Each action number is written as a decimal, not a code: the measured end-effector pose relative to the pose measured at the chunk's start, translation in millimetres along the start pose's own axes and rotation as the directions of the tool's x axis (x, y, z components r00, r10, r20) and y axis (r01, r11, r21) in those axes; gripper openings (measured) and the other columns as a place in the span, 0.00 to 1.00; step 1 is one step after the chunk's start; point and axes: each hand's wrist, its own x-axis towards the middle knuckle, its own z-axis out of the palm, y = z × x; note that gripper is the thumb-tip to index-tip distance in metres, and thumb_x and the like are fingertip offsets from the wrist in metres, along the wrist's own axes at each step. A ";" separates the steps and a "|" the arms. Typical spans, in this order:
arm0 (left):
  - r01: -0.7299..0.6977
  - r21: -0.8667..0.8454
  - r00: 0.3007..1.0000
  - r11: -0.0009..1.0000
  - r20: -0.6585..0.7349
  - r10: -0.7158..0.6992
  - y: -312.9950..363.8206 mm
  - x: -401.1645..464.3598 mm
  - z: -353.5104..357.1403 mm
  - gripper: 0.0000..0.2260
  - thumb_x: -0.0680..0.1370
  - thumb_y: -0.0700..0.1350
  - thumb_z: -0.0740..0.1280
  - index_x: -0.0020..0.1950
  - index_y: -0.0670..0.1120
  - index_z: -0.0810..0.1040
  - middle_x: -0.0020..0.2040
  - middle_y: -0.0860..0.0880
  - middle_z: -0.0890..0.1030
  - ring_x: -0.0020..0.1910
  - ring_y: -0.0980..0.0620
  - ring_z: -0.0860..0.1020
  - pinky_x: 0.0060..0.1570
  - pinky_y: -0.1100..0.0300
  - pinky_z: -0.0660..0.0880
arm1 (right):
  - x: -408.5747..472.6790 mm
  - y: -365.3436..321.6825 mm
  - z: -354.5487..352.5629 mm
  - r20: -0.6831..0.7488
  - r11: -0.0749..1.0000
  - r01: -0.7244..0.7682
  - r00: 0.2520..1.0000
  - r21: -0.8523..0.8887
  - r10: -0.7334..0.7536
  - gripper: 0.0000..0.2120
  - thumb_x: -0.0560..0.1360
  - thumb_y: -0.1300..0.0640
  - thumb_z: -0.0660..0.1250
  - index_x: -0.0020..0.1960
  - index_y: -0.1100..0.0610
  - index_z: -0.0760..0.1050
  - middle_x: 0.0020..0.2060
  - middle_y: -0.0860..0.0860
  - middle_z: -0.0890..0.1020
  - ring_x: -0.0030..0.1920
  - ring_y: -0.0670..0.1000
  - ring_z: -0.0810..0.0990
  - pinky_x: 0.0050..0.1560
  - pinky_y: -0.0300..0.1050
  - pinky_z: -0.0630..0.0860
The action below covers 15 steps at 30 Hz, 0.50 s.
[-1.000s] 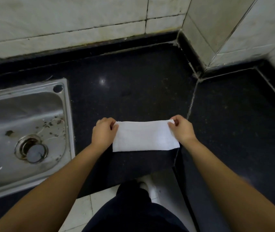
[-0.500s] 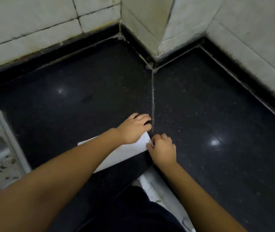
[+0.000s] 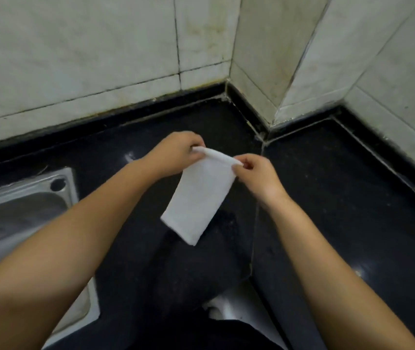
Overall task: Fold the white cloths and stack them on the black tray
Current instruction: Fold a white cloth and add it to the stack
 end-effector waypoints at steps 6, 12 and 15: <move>-0.013 -0.374 0.954 0.927 -0.281 -0.100 15.9 -38.5 -41.6 0.02 0.77 0.42 0.67 0.48 0.47 0.79 0.43 0.54 0.80 0.43 0.59 0.78 0.45 0.66 0.73 | -13.9 -47.8 -25.8 0.021 0.941 0.300 0.951 0.154 -0.307 0.04 0.77 0.60 0.64 0.45 0.53 0.75 0.38 0.48 0.76 0.37 0.42 0.73 0.37 0.32 0.69; 0.176 -0.555 0.981 0.813 0.027 -0.193 -3.9 -80.9 36.3 0.09 0.75 0.36 0.69 0.42 0.51 0.79 0.41 0.53 0.81 0.41 0.61 0.78 0.47 0.66 0.74 | -38.1 28.7 -9.3 0.255 0.990 0.102 0.959 0.098 -0.124 0.06 0.76 0.63 0.66 0.43 0.53 0.75 0.37 0.47 0.79 0.38 0.42 0.75 0.40 0.32 0.70; 0.339 -0.481 0.938 0.808 0.235 -0.254 -16.0 -94.2 91.4 0.10 0.74 0.37 0.70 0.41 0.53 0.79 0.43 0.51 0.82 0.45 0.54 0.80 0.53 0.57 0.76 | -53.2 83.9 0.8 0.352 0.999 -0.033 0.935 -0.027 0.041 0.06 0.76 0.62 0.66 0.42 0.53 0.75 0.35 0.50 0.79 0.36 0.44 0.74 0.39 0.38 0.70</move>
